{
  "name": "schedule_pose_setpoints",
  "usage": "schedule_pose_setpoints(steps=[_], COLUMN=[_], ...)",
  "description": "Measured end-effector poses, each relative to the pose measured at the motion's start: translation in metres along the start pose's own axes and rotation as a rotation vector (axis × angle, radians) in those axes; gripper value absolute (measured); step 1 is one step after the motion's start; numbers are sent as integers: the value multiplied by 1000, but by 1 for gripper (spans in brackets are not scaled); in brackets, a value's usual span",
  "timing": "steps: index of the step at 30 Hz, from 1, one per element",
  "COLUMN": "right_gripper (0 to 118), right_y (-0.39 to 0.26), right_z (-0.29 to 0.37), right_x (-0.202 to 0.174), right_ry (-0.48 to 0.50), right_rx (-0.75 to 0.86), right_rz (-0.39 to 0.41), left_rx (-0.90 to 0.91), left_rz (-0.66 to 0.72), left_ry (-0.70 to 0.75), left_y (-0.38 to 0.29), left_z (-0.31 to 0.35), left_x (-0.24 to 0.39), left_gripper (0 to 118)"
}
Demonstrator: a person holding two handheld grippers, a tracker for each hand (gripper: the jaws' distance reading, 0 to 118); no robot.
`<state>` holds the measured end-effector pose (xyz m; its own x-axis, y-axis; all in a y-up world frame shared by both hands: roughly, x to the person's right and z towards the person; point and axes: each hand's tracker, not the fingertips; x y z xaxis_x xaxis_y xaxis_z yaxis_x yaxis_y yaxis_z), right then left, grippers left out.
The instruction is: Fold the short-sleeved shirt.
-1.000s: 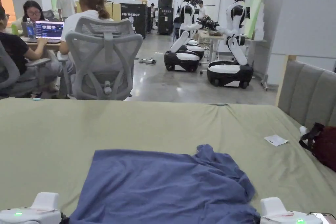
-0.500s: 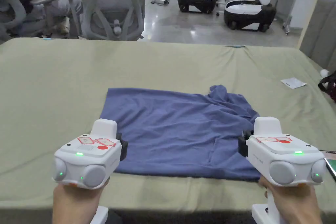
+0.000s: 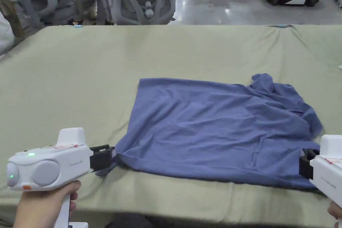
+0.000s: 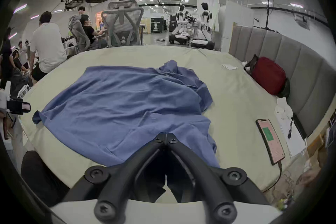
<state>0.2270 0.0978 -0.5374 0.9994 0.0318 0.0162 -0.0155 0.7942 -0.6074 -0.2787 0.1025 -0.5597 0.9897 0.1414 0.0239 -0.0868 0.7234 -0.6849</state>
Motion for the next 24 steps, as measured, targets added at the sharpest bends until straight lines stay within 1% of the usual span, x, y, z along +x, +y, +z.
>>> schedule_pose_setpoints(steps=[1, 2, 3, 5, 6, 7, 8, 9, 11, 12, 13, 14, 15, 16, 17, 19, 20, 21, 22, 23, 24], right_gripper=[0, 0, 0, 0, 0, 0, 0, 0, 0, 1, 8, 31, 80, 107, 117, 110, 104, 84, 52, 10, 3], right_y=[0, 1, 1, 1, 1, 0, -1, -2, -6, -8, -11, -15, -18, -20, -24, -33, -38, -43, -47, -50, -52], right_z=[-1, -1, 1, 1, 1, 1, 1, 1, 1, 3, 6, 9, 7, 4, -2, -15, -25, -33, -39, -46, -48], right_x=[1, 3, 6, 12, 15, 19, 23, 28, 36, 40, 43, 46, 47, 49, 50, 49, 49, 50, 52, 53, 54], right_ry=[-2, -8, -15, -21, -24, -28, -34, -39, -54, -68, -70, -59, -54, -51, -25, -25, -48, -28, 12, 28, 13], right_rx=[1, 4, 8, 6, 4, 1, -1, -6, -11, 4, 36, 83, 70, 51, 12, 2, -36, -70, -92, -114, -106], right_rz=[2, 7, 11, 9, 8, 9, 7, 7, 13, 14, 8, -4, -8, -13, -16, -4, 10, 23, 16, -14, -29], left_rx=[-5, -10, -13, -56, -78, -106, -121, -157, -130, -128, -121, -102, -87, -75, -68, -60, -58, -58, -59, -61, -69], left_rz=[1, -2, -3, 22, 30, 29, 29, 23, -13, -6, -6, -20, -29, -37, -43, -66, -76, -79, -81, -80, -78], left_ry=[6, 5, -25, -59, -58, -76, -80, -68, -46, -46, -44, -36, -29, -29, -26, -18, -14, -12, -12, -10, -10], left_y=[0, -1, -1, -1, -4, -7, -10, -12, -13, -10, -8, -6, -4, -3, 0, 3, 3, 4, 4, 4, 3], left_z=[-8, -15, -21, -40, -50, -60, -67, -74, -66, -61, -57, -52, -47, -42, -39, -36, -35, -37, -38, -38, -40], left_x=[2, 3, 5, 7, 8, 9, 9, 11, 18, 19, 19, 21, 24, 27, 29, 33, 35, 35, 34, 33, 32], left_gripper=[118, 109, 91, 76, 42, 15, 2, 4, 3, 3, 3, 3, 3, 3, 3, 3, 3, 3, 3, 3, 3])
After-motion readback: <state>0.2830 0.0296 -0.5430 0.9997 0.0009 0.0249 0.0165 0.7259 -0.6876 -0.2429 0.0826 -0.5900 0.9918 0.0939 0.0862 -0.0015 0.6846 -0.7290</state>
